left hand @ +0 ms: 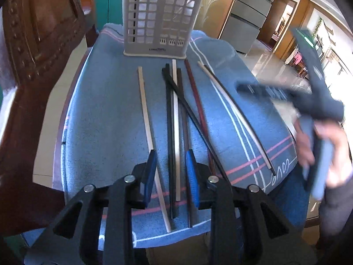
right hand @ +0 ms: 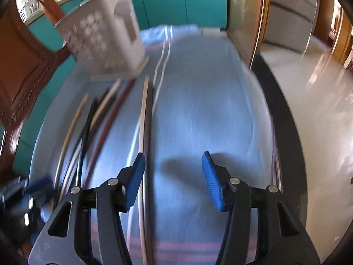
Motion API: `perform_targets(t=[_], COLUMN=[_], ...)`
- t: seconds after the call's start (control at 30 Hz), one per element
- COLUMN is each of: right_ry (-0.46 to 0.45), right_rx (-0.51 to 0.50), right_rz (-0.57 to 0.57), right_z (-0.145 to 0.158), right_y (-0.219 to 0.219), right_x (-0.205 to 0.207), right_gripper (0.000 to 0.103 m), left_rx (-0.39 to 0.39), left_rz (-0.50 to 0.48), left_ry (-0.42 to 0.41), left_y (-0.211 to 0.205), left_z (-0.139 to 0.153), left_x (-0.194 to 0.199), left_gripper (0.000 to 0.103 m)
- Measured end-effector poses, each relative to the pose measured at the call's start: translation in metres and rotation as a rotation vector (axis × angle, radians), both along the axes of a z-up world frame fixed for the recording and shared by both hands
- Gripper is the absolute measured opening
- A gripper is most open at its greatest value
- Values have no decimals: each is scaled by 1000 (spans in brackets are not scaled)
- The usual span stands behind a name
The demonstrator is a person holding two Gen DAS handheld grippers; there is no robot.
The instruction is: Organize utensils
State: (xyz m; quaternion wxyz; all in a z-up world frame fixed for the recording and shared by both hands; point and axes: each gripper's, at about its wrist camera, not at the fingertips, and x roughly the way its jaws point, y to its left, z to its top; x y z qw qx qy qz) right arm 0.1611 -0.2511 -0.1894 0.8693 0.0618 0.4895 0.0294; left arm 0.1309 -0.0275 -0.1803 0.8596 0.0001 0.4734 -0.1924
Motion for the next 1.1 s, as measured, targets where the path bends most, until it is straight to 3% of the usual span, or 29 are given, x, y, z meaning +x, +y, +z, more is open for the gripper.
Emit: perform_targets(t=[0.1, 0.37, 0.4, 0.43, 0.5, 0.67, 0.83, 1.1], right_ry=[-19, -18, -18, -16, -4, 5, -12, 26], right_rx=[-16, -43, -39, -27, -15, -2, -87, -139], right_rz=[12, 34, 46, 64, 80, 111, 131, 34], right_z=[0, -1, -1, -2, -2, -1, 8, 12], right_y=[10, 33, 36, 38, 42, 55, 72, 66], right_x=[-18, -19, -20, -21, -21, -21, -23, -13], right_gripper=[53, 53, 46, 27, 13, 12, 8, 7], left_rx=[-13, 23, 29, 32, 18, -7, -15, -29], left_rz=[11, 11, 9, 9, 20, 47, 21, -18], left_ry=[27, 31, 32, 36, 57, 73, 55, 43], left_y=[-1, -5, -5, -4, 0, 11, 11, 13], left_z=[-6, -7, -7, -7, -8, -12, -13, -14], left_x=[7, 8, 9, 9, 11, 12, 10, 9], left_gripper=[28, 32, 32, 32, 33, 33, 38, 40])
